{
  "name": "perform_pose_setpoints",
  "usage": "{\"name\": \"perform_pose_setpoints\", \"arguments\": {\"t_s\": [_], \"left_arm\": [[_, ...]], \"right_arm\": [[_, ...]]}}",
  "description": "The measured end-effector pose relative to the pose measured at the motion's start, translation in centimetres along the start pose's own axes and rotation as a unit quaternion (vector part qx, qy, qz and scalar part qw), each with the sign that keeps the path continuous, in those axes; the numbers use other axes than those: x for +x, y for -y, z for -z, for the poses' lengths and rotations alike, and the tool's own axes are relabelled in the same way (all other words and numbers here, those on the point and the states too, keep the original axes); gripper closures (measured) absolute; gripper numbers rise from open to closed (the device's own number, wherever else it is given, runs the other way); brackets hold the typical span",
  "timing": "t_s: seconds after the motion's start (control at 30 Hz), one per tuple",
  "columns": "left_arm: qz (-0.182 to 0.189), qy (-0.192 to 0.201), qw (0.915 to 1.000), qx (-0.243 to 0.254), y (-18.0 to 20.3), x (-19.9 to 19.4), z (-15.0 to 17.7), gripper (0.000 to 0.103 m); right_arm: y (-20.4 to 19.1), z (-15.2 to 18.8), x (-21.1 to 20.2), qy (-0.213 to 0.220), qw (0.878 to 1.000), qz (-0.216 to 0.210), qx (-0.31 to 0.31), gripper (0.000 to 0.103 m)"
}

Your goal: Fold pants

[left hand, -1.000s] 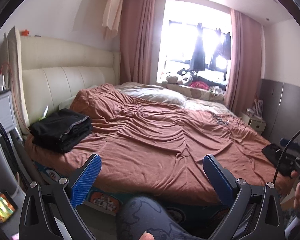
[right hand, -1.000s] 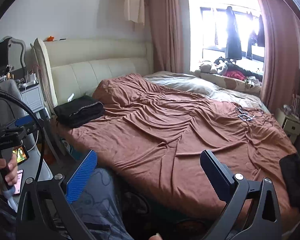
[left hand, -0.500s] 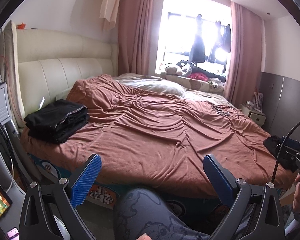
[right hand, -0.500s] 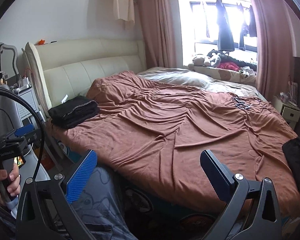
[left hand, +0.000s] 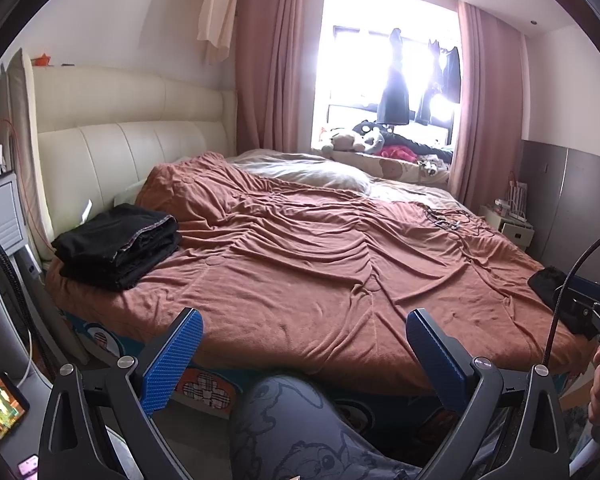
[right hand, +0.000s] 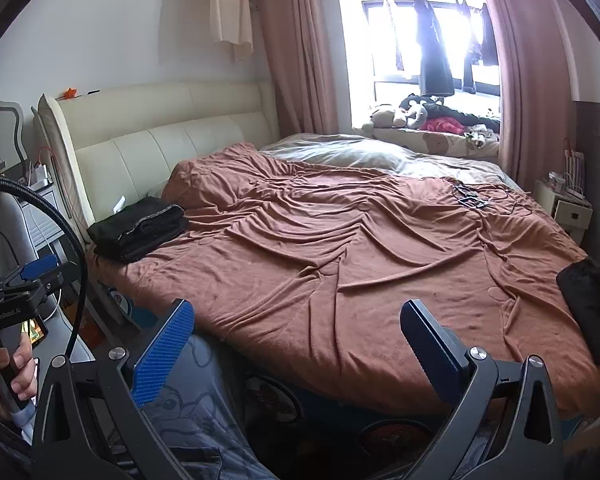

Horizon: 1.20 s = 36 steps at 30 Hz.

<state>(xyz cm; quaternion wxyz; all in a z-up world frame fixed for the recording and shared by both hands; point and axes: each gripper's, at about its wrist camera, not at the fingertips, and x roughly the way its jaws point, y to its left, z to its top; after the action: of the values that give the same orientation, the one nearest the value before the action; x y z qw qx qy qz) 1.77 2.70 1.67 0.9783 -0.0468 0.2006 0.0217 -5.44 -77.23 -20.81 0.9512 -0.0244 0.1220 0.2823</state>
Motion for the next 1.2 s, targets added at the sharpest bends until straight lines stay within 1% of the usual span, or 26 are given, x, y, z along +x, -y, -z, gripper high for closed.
{"name": "perform_pose_setpoints", "arguments": {"t_s": [0.7,1.2], "left_arm": [[0.004,-0.002,1.0000,-0.002,-0.16,-0.27,0.07,0.001],[0.006,-0.002,1.0000,0.002,0.40,-0.28,-0.10,0.001]], "right_arm": [[0.57,0.08,0.22,-0.001,1.000,0.001,0.005,0.000],[0.57,0.08,-0.04,-0.001,1.000,0.000,0.007,0.000]]}}
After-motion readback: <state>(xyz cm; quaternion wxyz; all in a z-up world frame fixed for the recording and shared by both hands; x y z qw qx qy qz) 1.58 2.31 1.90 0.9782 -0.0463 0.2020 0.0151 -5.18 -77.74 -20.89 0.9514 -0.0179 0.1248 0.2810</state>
